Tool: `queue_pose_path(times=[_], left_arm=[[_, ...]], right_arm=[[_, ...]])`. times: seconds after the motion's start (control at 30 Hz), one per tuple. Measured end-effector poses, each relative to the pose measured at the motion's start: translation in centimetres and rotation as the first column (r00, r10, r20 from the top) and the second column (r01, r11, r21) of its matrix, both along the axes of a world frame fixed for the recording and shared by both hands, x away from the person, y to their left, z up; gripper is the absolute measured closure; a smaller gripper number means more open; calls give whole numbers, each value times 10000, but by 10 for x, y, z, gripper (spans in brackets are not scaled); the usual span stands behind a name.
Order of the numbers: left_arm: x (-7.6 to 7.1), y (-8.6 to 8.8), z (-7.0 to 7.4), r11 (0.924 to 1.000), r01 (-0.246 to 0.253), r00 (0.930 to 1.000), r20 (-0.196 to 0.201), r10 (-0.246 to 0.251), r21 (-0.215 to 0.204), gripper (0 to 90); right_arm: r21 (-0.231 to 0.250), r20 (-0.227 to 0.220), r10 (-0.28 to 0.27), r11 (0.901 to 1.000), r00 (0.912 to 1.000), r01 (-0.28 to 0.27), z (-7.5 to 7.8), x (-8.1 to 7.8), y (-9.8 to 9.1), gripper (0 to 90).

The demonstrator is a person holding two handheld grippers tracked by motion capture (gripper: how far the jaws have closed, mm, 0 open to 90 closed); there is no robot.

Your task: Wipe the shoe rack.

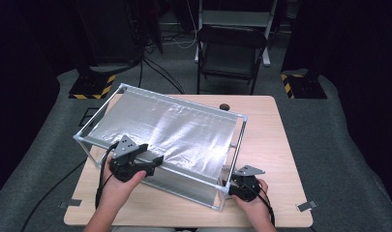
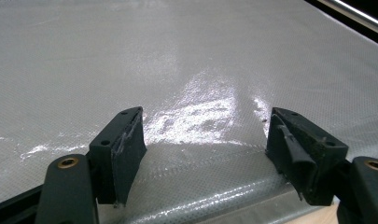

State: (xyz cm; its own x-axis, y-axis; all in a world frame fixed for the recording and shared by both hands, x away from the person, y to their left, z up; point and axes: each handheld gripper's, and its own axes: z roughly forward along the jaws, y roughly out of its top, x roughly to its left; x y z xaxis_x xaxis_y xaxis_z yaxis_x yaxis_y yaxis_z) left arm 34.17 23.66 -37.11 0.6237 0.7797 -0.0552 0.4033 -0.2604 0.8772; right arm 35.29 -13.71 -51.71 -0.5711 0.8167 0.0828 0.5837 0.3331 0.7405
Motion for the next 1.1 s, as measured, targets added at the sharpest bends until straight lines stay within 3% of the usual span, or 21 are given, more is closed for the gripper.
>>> queue_pose_path(times=[0.27, 0.33, 0.37, 0.47, 0.53, 0.57, 0.7, 0.83, 0.93, 1.0, 1.03, 1.1], left_arm=[[-1, 1, -1, 9999, 76, 10000, -43, -76, -97, 277], [-1, 2, -2, 9998, 109, 9999, -15, -109, -157, 277], [0, 2, -2, 9997, 136, 9999, 16, -135, -182, 278], [0, 2, -3, 9995, 191, 9998, 7, -191, -267, 280], [0, 2, -3, 9995, 196, 9998, 14, -196, -262, 281], [0, 2, -4, 9994, 184, 9998, 14, -183, -301, 282], [0, 2, -7, 9993, -71, 9996, 282, 81, -357, 322], [-1, 2, -10, 9988, -189, 9989, 414, 207, -454, 338], [-1, 2, -10, 9988, -203, 9988, 438, 223, -449, 339], [0, 1, -10, 9988, -204, 9987, 451, 224, -450, 339], [0, 2, -9, 9990, -164, 9991, 385, 179, -404, 339], [0, 1, -9, 9993, -148, 9993, 333, 160, -355, 339]], right_arm=[[-242, -70, 275, 9993, 9996, -276, 2, 12, -3, 495], [-116, -11, 53, 9999, 10000, -53, 1, 21, -5, 500], [-201, -206, 31, 9998, 9998, -35, 2, 26, -6, 501], [-516, 149, -568, 9970, 9983, 575, 0, 47, -5, 502], [-769, 193, -601, 9951, 9980, 614, 1, 61, -7, 502], [-863, 409, -1099, 9898, 9931, 1131, 0, 69, -5, 502], [-570, 267, -1475, 9872, 9887, 1488, -1, 86, -10, 502], [-518, 52, -1580, 9861, 9874, 1581, 0, 81, -8, 494], [-365, -58, -1232, 9917, 9924, 1229, 0, 60, -6, 465], [-722, 117, -947, 9928, 9954, 953, 0, 44, 2, 464], [-895, 222, -755, 9930, 9969, 772, -1, 41, 2, 465], [-676, 136, -711, 9951, 9974, 719, -1, 42, 0, 465]])
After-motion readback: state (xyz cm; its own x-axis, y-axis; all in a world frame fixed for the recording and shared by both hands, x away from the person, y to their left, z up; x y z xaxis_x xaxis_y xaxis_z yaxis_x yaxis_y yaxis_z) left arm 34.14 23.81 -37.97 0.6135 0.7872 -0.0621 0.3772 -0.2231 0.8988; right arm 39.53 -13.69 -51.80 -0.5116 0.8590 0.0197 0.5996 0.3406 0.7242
